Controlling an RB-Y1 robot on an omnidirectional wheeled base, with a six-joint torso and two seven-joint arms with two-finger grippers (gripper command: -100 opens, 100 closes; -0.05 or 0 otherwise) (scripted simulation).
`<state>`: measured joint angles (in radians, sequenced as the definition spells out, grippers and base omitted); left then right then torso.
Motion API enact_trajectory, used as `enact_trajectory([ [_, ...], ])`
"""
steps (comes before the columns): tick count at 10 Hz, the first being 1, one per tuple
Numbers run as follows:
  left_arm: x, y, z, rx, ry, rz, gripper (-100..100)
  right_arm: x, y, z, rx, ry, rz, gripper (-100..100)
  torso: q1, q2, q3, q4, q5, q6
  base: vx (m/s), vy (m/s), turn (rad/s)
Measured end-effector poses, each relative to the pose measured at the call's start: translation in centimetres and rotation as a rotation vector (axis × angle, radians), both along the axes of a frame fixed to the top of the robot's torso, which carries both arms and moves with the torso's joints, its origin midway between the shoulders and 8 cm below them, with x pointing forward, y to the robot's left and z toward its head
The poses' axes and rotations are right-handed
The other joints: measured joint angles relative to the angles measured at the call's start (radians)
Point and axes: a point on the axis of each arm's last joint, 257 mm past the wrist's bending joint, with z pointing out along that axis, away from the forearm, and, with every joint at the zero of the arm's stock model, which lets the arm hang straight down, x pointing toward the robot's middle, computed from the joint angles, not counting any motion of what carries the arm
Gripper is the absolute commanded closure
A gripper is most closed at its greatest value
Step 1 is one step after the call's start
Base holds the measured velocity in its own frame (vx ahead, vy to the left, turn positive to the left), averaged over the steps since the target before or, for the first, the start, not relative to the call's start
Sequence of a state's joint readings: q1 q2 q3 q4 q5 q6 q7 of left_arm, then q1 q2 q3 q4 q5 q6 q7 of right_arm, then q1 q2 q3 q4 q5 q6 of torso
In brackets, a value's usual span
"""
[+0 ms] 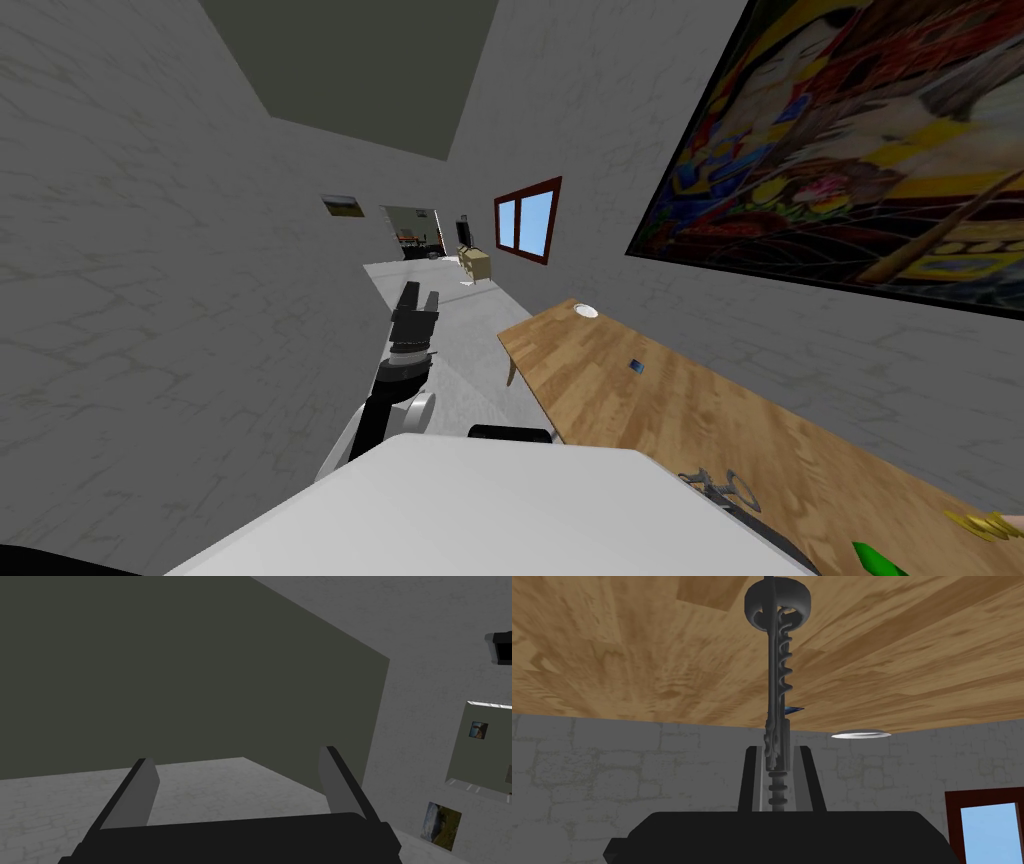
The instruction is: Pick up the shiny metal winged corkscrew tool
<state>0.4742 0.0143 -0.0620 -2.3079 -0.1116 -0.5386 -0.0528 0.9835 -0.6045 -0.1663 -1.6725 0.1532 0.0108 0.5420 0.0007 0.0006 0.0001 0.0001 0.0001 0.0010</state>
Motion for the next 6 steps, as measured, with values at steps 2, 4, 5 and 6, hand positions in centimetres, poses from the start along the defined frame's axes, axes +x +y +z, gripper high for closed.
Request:
enact_trajectory([
  [2, 0.0, 0.0, 0.0, 0.000, 0.000, 0.000, 0, 0.0, 0.0, 0.0, 0.000, 0.000, 0.000, 100, 0.000, 0.000, 0.000, 0.000, 0.000, 0.000, 0.019, -0.011, -0.098],
  [4, 0.0, 0.0, 0.0, 0.000, 0.000, 0.000, 0, -0.2, 0.9, 0.4, 0.000, 0.002, 0.021, 100, -0.001, -0.002, -0.001, -0.001, 0.000, 0.001, 0.056, -0.019, -0.129],
  [5, 0.0, 0.0, 0.0, 0.000, 0.000, 0.000, 0, -0.3, 1.4, 0.6, 0.000, 0.003, 0.031, 100, 0.000, -0.003, -0.002, -0.001, 0.000, 0.000, 0.043, -0.008, -0.077],
  [6, 0.0, 0.0, 0.0, 0.000, 0.000, 0.000, 0, -0.4, 1.7, 1.0, 0.000, 0.003, 0.042, 100, 0.000, -0.003, -0.001, -0.001, 0.000, 0.000, 0.015, -0.002, -0.015],
])
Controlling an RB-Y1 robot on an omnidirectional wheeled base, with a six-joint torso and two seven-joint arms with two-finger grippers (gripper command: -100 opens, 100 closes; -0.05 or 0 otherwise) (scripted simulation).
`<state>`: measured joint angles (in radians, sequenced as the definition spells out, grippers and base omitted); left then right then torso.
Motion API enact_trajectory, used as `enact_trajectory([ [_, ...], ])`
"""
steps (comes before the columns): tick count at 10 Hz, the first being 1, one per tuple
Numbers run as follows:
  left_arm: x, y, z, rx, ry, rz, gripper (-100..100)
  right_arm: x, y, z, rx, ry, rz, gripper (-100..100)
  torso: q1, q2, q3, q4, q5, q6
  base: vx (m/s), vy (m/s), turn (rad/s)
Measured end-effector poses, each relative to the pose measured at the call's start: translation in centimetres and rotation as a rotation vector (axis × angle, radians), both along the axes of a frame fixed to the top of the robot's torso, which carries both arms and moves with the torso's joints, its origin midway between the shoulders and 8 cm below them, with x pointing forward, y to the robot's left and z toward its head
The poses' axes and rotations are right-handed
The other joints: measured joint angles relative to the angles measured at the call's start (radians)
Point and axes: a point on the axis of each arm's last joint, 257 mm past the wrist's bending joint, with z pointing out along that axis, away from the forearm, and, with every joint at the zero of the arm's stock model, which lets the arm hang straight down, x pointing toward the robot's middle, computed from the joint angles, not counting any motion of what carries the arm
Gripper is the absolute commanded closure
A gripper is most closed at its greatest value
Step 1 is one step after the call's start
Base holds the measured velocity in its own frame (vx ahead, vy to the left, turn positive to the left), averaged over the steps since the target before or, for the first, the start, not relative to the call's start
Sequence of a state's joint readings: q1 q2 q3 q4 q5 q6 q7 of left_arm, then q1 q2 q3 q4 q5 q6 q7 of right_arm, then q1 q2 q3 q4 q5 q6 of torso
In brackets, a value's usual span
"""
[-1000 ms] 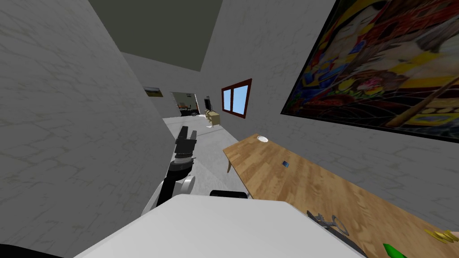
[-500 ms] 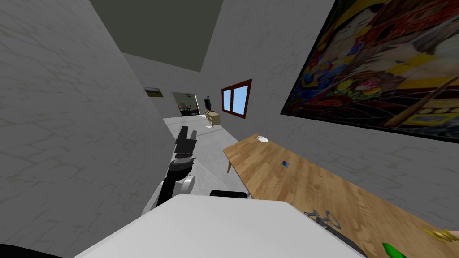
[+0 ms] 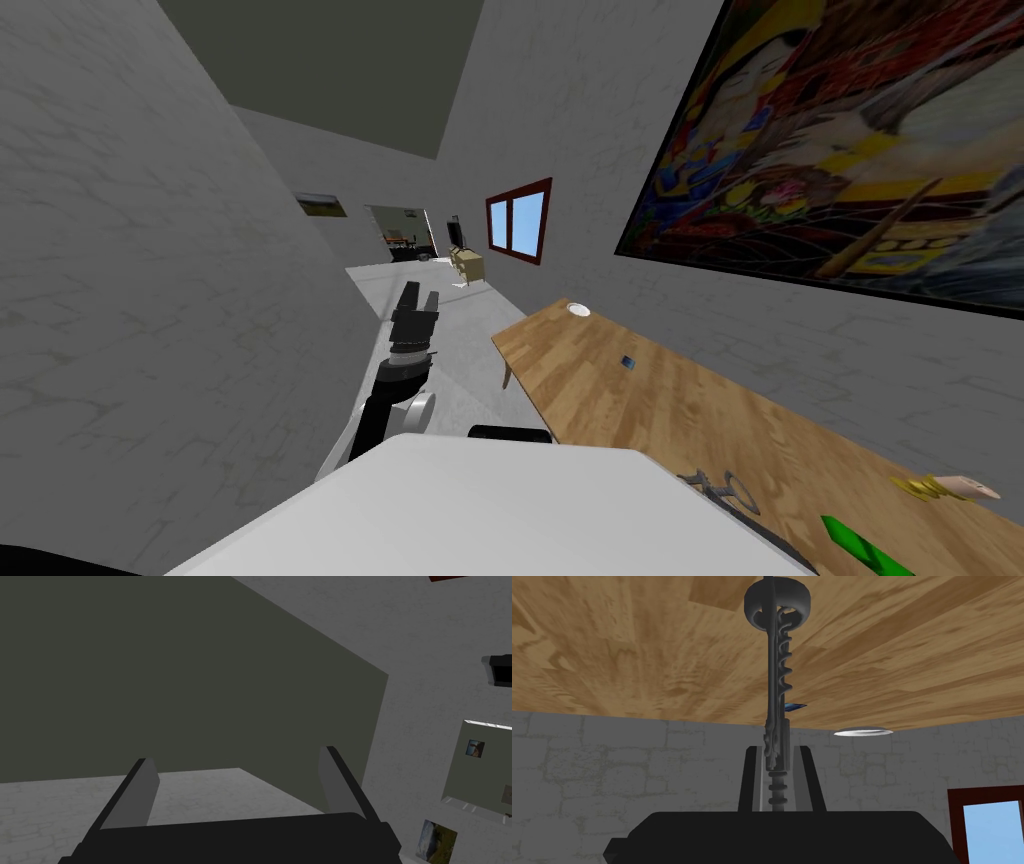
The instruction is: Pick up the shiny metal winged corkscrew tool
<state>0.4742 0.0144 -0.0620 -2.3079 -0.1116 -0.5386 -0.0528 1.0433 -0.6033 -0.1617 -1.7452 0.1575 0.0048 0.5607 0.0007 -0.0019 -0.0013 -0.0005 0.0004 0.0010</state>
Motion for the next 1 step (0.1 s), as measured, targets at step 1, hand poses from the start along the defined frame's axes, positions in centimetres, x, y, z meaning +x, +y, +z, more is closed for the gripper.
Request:
enact_trajectory([
  [1, 0.00, 0.00, 0.00, 0.000, 0.000, 0.000, 0, 0.00, 0.04, 0.05, 0.000, 0.000, 0.001, 0, 0.000, 0.001, 0.001, 0.000, 0.000, 0.000, 0.000, 0.000, 0.000],
])
